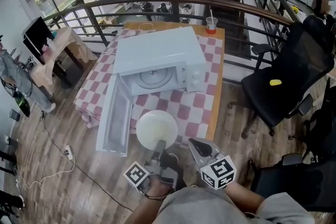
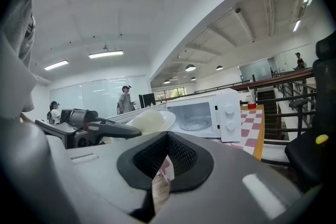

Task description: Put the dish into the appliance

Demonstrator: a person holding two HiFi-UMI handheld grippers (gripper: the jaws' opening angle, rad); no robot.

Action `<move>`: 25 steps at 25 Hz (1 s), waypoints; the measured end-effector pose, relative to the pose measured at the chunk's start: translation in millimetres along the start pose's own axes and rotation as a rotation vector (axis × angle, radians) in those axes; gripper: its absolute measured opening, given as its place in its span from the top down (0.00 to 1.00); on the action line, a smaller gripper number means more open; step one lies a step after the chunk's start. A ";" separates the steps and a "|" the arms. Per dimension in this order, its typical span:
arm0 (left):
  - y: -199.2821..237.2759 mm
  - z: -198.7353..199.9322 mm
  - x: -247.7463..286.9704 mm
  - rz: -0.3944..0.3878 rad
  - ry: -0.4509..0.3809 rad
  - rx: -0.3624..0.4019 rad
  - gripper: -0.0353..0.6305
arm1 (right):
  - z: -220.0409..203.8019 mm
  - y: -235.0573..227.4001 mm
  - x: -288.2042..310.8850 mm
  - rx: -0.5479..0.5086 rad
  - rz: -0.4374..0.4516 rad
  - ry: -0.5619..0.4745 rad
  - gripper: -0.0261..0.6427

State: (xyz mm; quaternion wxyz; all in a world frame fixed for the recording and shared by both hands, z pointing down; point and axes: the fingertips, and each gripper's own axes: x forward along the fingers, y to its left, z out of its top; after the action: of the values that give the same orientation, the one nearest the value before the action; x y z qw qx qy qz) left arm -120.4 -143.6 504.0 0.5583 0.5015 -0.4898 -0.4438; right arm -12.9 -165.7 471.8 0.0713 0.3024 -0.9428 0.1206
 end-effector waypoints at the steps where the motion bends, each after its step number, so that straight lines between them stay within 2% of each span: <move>1: -1.3 6.3 9.0 -0.001 0.004 0.002 0.91 | 3.5 -3.5 8.9 0.001 -0.002 -0.001 0.96; 8: -9.0 47.0 64.1 0.005 0.025 -0.014 0.91 | 24.6 -21.1 69.2 0.014 -0.006 -0.002 0.96; 18: 0.7 105.0 129.2 0.051 0.058 -0.044 0.91 | 46.8 -42.4 143.3 0.023 -0.042 0.004 0.96; 23: 14.1 123.9 160.0 0.066 0.087 -0.022 0.91 | 50.1 -54.1 170.7 0.024 -0.074 0.008 0.96; 25: 25.4 129.4 171.9 0.074 0.083 -0.036 0.91 | 47.5 -58.3 179.6 0.030 -0.089 0.019 0.96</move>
State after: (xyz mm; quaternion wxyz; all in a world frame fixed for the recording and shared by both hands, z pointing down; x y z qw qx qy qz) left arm -226.9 -326.8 549.0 0.6031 0.4906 -0.4765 -0.4105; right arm -126.5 -323.9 474.1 0.0810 0.3438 -0.9259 0.1343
